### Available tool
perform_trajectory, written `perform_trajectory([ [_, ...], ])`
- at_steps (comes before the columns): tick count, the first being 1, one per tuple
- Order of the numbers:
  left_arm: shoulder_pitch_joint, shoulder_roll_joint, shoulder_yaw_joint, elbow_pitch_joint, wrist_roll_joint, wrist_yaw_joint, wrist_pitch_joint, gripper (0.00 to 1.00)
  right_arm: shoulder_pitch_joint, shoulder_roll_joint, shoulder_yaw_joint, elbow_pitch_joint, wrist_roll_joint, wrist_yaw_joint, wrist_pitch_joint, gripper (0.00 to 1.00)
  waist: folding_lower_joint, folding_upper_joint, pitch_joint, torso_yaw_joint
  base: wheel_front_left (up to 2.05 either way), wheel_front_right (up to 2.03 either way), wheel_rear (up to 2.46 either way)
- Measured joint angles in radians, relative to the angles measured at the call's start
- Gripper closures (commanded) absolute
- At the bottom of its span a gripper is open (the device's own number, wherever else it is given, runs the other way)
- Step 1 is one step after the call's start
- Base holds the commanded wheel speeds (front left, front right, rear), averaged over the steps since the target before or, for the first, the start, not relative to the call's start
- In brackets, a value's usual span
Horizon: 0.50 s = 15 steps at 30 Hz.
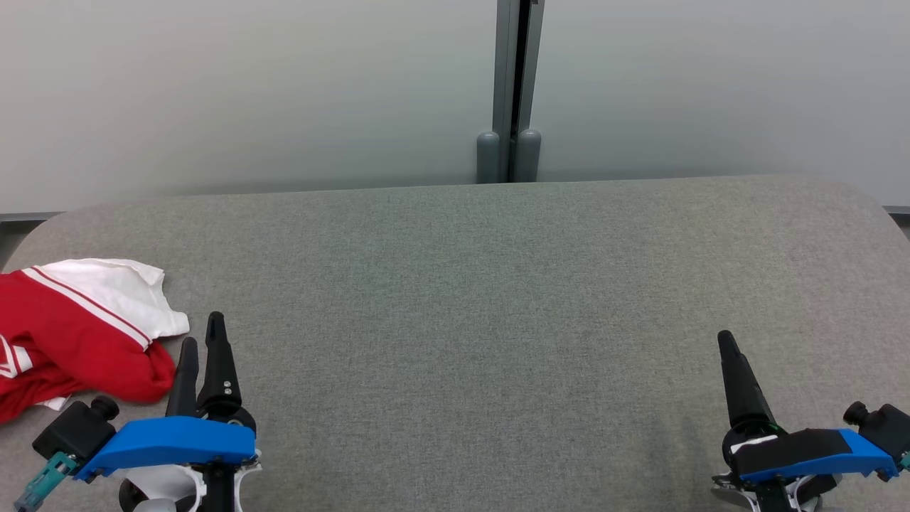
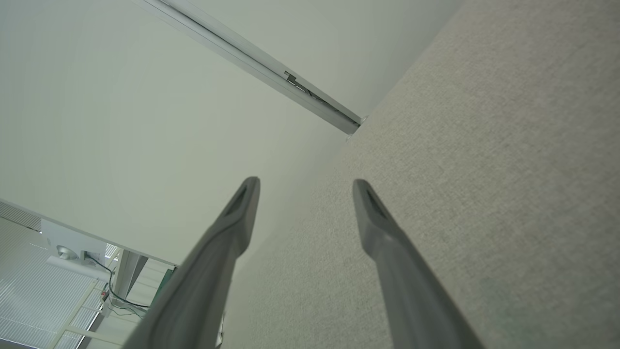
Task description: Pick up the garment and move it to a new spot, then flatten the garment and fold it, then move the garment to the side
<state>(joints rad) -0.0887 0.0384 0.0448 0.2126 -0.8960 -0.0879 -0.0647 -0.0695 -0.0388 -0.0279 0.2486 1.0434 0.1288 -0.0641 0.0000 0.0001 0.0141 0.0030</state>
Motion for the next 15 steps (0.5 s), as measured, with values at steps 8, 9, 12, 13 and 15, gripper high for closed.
perform_trajectory([
  [8, -0.002, 0.002, -0.019, -0.003, 0.144, 0.005, -0.025, 0.00, -0.005, -0.001, 0.007, -0.003, -0.126, 0.000, -0.025, 0.00, 0.0001, 0.0000, 0.001, 0.001, 0.00, 0.00, 0.00],
  [9, -0.002, 0.003, -0.022, -0.002, 0.162, 0.009, -0.027, 0.00, -0.005, -0.001, 0.008, -0.003, -0.138, 0.000, -0.027, 0.00, 0.0000, 0.0000, 0.001, 0.002, 0.00, 0.00, 0.00],
  [12, -0.003, 0.005, -0.026, 0.003, 0.206, 0.016, -0.036, 0.00, -0.005, -0.001, 0.011, 0.001, -0.174, 0.000, -0.035, 0.00, 0.0000, 0.0000, 0.000, 0.004, 0.00, 0.00, 0.00],
  [13, -0.004, 0.005, -0.028, 0.004, 0.218, 0.017, -0.040, 0.00, -0.006, -0.001, 0.012, 0.002, -0.189, 0.000, -0.038, 0.00, 0.0000, 0.0000, -0.001, 0.004, 0.00, 0.00, 0.00],
  [15, -0.008, 0.006, -0.030, 0.006, 0.244, 0.018, -0.044, 0.00, -0.006, -0.002, 0.015, 0.004, -0.211, 0.000, -0.045, 0.00, 0.0000, 0.0000, -0.001, 0.006, 0.00, 0.00, 0.00],
])
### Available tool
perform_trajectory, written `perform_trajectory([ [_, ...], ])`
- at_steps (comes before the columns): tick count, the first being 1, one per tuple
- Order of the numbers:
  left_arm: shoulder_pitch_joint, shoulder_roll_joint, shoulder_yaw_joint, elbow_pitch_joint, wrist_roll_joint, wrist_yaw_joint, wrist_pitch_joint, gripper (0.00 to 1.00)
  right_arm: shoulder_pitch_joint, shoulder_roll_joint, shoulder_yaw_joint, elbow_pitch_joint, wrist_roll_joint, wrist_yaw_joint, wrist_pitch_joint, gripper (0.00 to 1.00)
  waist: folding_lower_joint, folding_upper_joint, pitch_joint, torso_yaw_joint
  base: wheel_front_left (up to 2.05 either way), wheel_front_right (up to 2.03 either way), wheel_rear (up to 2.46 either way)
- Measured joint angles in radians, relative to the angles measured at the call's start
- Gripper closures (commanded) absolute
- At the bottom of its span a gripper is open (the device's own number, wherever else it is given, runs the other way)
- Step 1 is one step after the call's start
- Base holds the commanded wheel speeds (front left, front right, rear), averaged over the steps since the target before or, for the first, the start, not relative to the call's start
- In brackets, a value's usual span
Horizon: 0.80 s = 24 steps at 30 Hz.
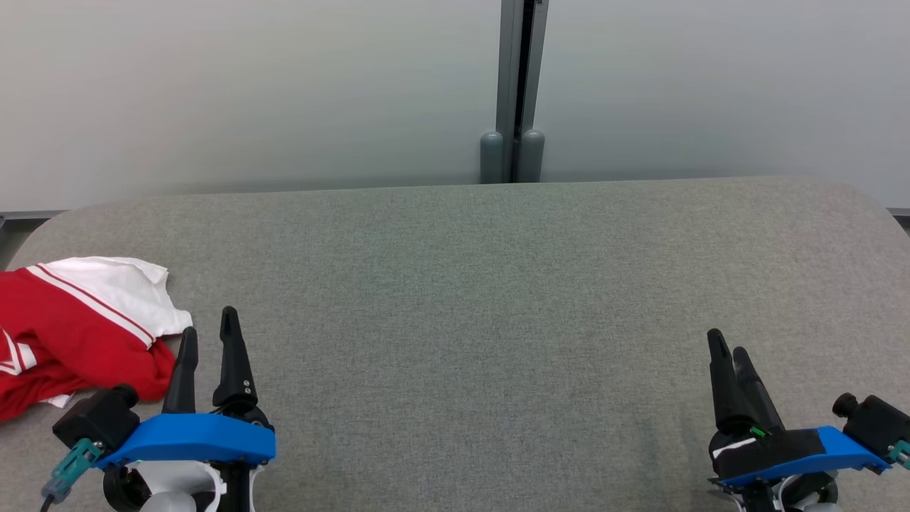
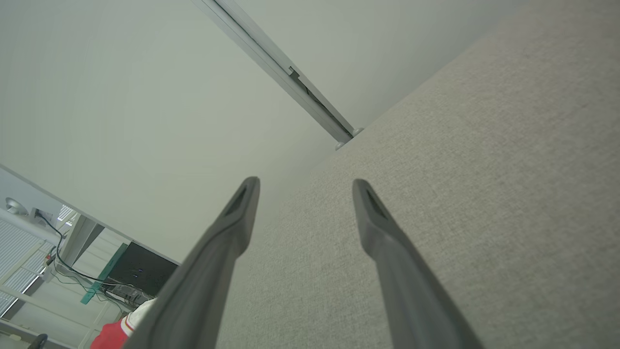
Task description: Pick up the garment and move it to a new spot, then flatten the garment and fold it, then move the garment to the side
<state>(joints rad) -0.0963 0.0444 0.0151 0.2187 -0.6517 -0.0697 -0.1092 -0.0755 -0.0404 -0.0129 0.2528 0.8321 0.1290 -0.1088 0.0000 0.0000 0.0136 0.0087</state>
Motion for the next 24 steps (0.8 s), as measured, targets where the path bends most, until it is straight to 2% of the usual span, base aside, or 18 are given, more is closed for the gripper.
perform_trajectory([
  [24, -0.013, 0.010, -0.031, 0.040, 0.258, 0.016, -0.063, 0.00, -0.014, -0.002, 0.030, 0.028, -0.251, 0.000, -0.064, 0.00, 0.0000, 0.0000, -0.002, 0.010, 0.00, 0.00, 0.00],
])
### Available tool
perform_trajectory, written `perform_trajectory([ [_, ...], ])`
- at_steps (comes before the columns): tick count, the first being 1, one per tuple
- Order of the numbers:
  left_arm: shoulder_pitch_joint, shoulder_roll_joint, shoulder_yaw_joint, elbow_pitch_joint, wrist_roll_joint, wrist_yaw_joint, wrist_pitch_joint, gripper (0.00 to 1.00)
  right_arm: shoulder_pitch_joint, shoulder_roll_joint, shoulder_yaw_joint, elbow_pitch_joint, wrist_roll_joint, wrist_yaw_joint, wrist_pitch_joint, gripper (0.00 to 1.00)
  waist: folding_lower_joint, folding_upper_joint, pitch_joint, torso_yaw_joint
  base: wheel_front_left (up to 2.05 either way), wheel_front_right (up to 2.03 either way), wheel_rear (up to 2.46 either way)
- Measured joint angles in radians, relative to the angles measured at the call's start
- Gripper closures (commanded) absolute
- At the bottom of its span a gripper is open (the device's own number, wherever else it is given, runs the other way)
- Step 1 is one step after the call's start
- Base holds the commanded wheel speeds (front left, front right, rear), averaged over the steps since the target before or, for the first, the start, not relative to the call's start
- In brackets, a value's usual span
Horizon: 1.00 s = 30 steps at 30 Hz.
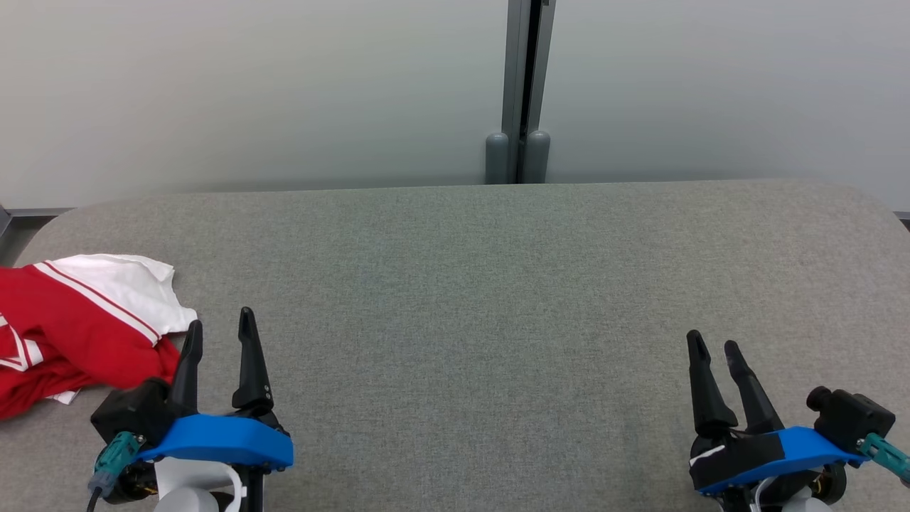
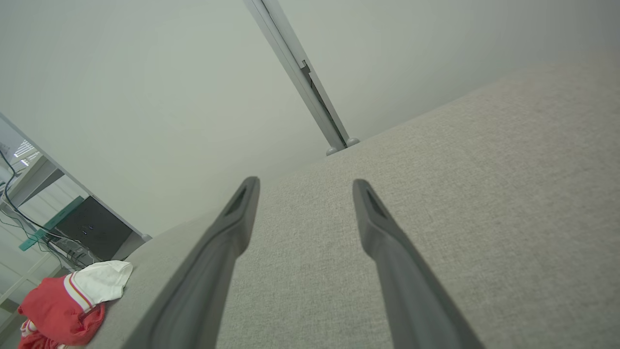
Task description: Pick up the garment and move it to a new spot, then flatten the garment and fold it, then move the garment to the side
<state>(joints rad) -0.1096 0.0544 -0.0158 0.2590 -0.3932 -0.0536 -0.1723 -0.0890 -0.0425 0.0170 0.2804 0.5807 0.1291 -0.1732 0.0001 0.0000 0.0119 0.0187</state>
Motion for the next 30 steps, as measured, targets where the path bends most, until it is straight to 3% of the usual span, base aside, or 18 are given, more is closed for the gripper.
perform_trajectory([
  [16, -0.022, 0.005, -0.009, 0.068, 0.150, 0.031, -0.036, 0.00, -0.004, -0.001, 0.013, 0.006, -0.161, 0.000, -0.035, 0.00, 0.0000, 0.0000, -0.001, 0.005, 0.00, 0.00, 0.00],
  [30, -0.031, 0.010, -0.021, 0.064, 0.248, 0.022, -0.064, 0.00, -0.011, -0.003, 0.017, 0.014, -0.271, 0.000, -0.064, 0.00, 0.0000, 0.0000, 0.003, 0.009, 0.00, 0.00, 0.00],
])
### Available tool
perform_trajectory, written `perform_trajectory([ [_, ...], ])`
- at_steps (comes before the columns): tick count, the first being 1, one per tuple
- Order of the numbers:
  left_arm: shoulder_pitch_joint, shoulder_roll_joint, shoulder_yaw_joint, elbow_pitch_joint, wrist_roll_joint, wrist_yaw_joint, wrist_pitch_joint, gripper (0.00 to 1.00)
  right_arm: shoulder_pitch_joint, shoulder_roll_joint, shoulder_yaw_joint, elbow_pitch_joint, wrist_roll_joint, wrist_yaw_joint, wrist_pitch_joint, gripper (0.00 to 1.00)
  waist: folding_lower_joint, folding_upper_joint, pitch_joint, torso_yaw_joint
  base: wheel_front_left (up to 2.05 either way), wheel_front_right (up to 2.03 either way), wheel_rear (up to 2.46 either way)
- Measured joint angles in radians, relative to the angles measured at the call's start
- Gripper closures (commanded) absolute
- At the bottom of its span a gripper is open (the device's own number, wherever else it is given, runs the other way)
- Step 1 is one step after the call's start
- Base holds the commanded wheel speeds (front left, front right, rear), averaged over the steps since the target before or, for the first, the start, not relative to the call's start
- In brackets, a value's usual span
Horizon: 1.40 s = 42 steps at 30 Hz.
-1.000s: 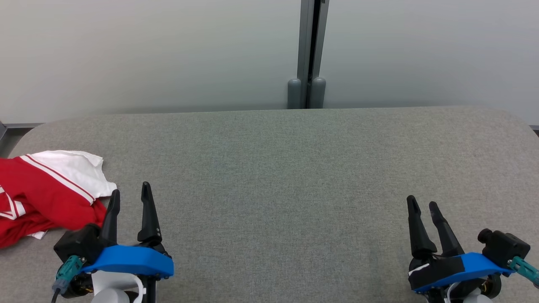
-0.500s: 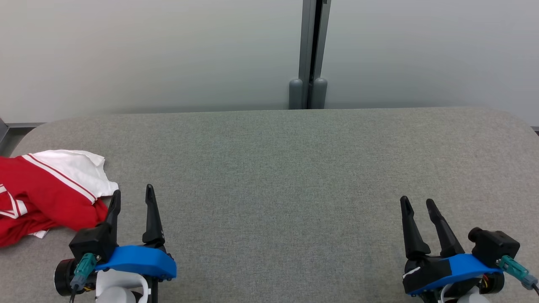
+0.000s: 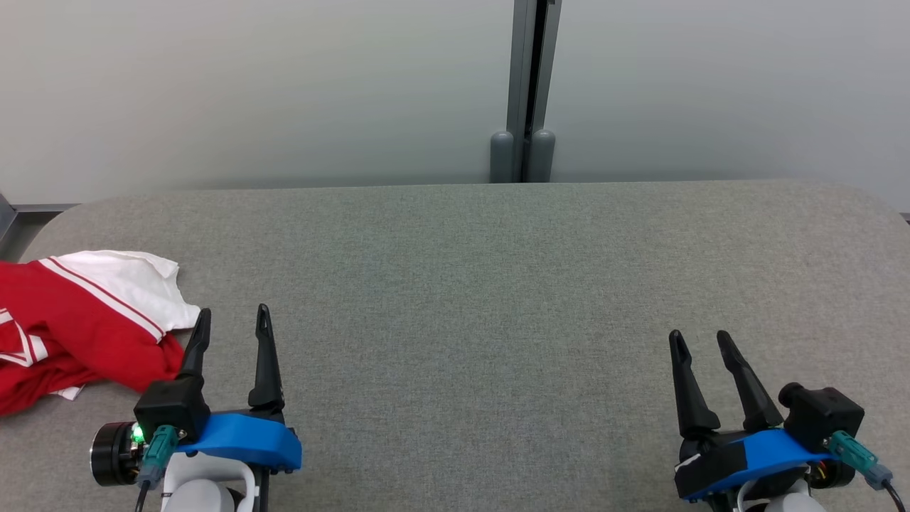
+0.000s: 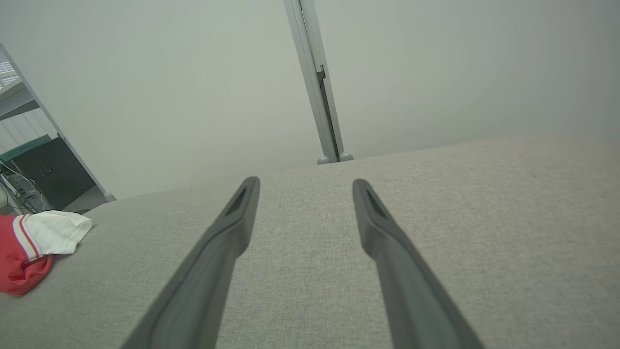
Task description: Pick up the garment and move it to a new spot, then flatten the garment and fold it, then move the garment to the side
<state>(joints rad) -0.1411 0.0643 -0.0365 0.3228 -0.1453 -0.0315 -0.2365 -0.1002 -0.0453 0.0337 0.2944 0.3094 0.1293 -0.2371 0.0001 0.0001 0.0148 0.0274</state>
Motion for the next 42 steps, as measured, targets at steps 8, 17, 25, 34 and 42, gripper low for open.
perform_trajectory([
  [8, 0.001, 0.001, 0.014, 0.019, 0.053, 0.011, -0.013, 0.00, 0.000, -0.001, 0.001, 0.000, -0.057, 0.000, -0.012, 0.00, 0.0000, 0.0000, -0.002, 0.002, 0.00, 0.00, 0.00],
  [17, 0.001, 0.001, 0.021, 0.030, 0.098, 0.012, -0.025, 0.00, 0.001, -0.001, -0.003, -0.002, -0.110, 0.001, -0.025, 0.00, 0.0000, 0.0000, -0.002, 0.005, 0.00, 0.00, 0.00],
  [25, 0.011, 0.001, 0.032, 0.035, 0.092, -0.002, -0.025, 0.00, 0.002, -0.002, -0.009, -0.004, -0.115, 0.001, -0.025, 0.00, 0.0000, 0.0000, -0.004, 0.007, 0.00, 0.00, 0.00],
  [34, 0.016, 0.000, 0.041, 0.037, 0.091, -0.003, -0.025, 0.00, 0.003, -0.002, -0.013, 0.009, -0.117, 0.001, -0.025, 0.00, -0.0001, 0.0000, -0.005, 0.007, 0.00, 0.00, 0.00],
  [42, 0.014, -0.002, 0.044, 0.039, 0.093, -0.004, -0.025, 0.00, 0.001, -0.002, -0.013, 0.013, -0.117, 0.001, -0.025, 0.00, -0.0001, 0.0000, -0.001, 0.006, 0.00, 0.00, 0.00],
])
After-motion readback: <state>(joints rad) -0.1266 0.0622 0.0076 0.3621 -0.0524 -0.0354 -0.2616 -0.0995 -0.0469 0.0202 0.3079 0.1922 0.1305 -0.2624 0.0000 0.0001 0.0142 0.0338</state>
